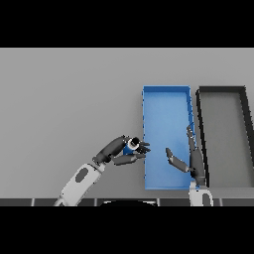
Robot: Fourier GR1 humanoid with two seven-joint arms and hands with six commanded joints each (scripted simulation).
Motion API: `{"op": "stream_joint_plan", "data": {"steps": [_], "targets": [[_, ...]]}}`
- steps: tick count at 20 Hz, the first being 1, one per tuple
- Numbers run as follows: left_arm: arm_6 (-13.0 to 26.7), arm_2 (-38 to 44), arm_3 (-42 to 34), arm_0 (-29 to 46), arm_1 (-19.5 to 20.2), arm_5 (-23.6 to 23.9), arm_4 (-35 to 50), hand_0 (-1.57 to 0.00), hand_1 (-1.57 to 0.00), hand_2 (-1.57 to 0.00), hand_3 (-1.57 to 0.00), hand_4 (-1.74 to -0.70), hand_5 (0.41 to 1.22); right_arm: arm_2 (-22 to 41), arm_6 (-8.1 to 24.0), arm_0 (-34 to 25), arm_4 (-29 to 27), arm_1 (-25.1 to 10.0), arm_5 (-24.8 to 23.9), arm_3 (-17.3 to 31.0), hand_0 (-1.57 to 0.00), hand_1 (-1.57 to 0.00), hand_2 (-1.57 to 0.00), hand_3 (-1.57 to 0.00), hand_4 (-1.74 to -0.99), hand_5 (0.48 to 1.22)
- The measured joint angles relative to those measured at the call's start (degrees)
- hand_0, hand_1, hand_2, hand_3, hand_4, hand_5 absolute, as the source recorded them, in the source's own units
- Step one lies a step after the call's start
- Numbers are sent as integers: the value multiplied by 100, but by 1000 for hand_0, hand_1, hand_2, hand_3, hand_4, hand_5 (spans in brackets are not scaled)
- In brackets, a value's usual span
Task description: Pick up the blue pipe and place it into the blue bin.
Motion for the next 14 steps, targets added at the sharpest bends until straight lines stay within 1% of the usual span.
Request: {"op": "stream_joint_plan", "data": {"steps": [1,2,3,4,5,6,7,8,10,11,12,13,14], "targets": [[-15,59,-39,19,43,-36,8,-1570,-1571,-1571,-1571,-1474,1220,-12,14,40,46,43,-93,1,1,-3,1,1,-1191,577],[-65,9,-63,94,0,-37,-66,-1571,-1571,-1571,-1571,-1474,1221,13,-3,62,77,90,-133,-9,1,-11,-3,1,-1194,572],[-76,-38,-116,173,7,-91,-112,-1571,-1571,-1571,-1571,-1475,1221,-21,-119,112,-16,95,-120,-89,1,-19,-18,1,-1178,569],[-83,15,-102,106,-27,-80,-147,-1571,-1571,-1571,-1571,-1475,1221,-48,-202,98,-224,118,-25,-198,1,-22,-30,1,-1166,571],[-61,21,-101,105,-65,-84,-185,-1571,-1571,-1571,-1571,-1475,1221,-64,-531,134,-495,105,144,-388,1,-17,-32,1,-1172,579],[-25,23,-123,123,-74,-109,-217,-1571,-1571,-1571,-1571,-1475,1221,-95,-613,78,-778,30,349,-547,1,-14,-25,1,-1175,592],[23,102,-127,91,-70,-133,-191,-1571,-1571,-1571,-1571,-1475,1221,-93,-674,54,-926,-100,543,-671,1,-11,-20,1,-1169,597],[7,137,-96,123,-63,-193,-177,-1571,-1571,-1571,-1571,-1474,1221,-123,-672,11,-1118,-225,691,-864,1,-8,-16,1,-1163,592],[15,92,-102,153,-151,-219,-291,-1571,-1571,-1571,-1571,-1474,1221,-56,-324,-53,-1297,-621,1036,-1346,1,-5,-10,1,-1171,579],[13,88,-92,164,-189,-211,-359,-1571,-1571,-1571,-1571,-1473,1221,-37,-109,-120,-1509,-800,1222,-1595,1,-4,-8,1,-1177,567],[36,128,-94,185,-192,-212,-382,-1571,-1571,-1571,-1571,-1473,1221,69,157,-157,-1556,-940,1357,-1816,1,-3,-6,1,-1185,554],[18,197,-155,154,-172,-263,-335,-1571,-1571,-1571,-1571,-1473,1221,164,631,-314,-1548,-1060,1443,-1849,1,-2,-4,1,-1194,543],[63,195,-167,143,-194,-305,-348,-1571,-1571,-1571,-1571,-1473,1221,233,990,-444,-1526,-1161,1496,-1877,1,-1,-3,1,-1205,539]]}}
